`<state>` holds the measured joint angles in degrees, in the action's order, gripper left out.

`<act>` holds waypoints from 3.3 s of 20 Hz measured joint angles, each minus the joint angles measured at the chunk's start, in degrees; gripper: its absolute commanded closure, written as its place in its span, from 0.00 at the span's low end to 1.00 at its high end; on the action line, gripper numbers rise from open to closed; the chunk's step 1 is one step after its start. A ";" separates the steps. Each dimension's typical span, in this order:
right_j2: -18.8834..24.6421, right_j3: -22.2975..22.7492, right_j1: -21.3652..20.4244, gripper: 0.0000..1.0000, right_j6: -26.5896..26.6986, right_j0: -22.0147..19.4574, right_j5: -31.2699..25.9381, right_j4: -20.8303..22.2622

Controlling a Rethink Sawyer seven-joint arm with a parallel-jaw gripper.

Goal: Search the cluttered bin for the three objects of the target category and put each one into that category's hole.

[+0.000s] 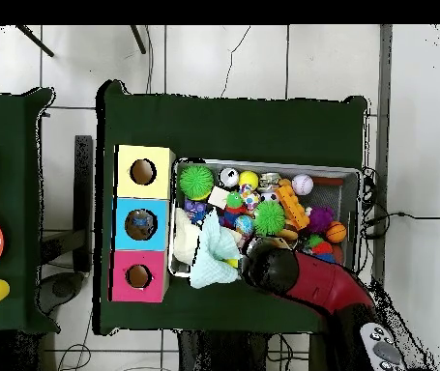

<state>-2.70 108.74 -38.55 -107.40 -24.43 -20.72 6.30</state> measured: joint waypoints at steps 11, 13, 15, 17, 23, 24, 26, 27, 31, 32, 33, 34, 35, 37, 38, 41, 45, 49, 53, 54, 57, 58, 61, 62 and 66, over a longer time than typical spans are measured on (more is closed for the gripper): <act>0.19 -5.03 3.76 0.00 0.00 -0.25 0.01 0.01; 0.61 -6.69 4.82 0.00 0.00 -0.66 0.00 0.02; 0.88 -7.60 5.35 0.00 0.00 -0.89 -0.01 0.01; 1.37 -8.86 5.97 0.00 0.00 -1.12 -0.05 0.02; 1.68 -10.10 6.25 0.00 0.00 -1.10 -0.05 0.04; 1.69 -10.31 6.30 0.00 0.00 -1.10 -0.05 0.04; 1.69 -10.66 6.39 0.00 0.00 -1.10 -0.05 0.05; 1.69 -10.77 6.41 0.00 0.00 -1.10 -0.05 0.05; 1.67 -11.60 6.71 0.00 0.00 -0.97 -0.06 0.06; 1.67 -11.92 6.90 0.00 0.00 -0.86 -0.09 0.06; 1.67 -12.24 7.09 0.00 0.00 -0.75 -0.12 0.06; 1.67 -12.49 7.26 0.00 0.00 -0.67 -0.18 0.07; 1.67 -13.31 7.84 0.00 0.00 -0.44 -0.37 0.07; 1.67 -14.67 8.78 0.00 0.00 -0.11 -0.70 0.07; 1.68 -15.41 9.28 0.00 0.00 0.06 -0.87 0.07; 1.68 -17.46 10.65 0.00 0.00 0.47 -1.28 0.09; 1.67 -19.64 11.96 0.00 0.00 0.80 -1.57 0.09; 1.69 -22.40 13.28 0.00 0.00 1.24 -1.62 0.09; 1.69 -23.82 13.92 0.00 0.00 1.73 -1.62 0.07; 1.69 -23.95 13.95 0.00 0.00 1.80 -1.62 0.07; 1.69 -24.40 13.97 0.00 0.00 2.06 -1.62 0.07; 1.69 -24.47 13.97 0.00 0.00 2.09 -1.62 0.07; 1.69 -24.56 13.97 0.00 0.00 2.09 -1.62 0.07; 1.69 -24.56 13.99 0.00 0.00 2.10 -1.62 0.07; 1.69 -24.56 14.03 0.00 0.00 2.10 -1.63 0.07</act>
<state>-1.02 84.18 -24.52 -107.40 -22.33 -22.35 6.37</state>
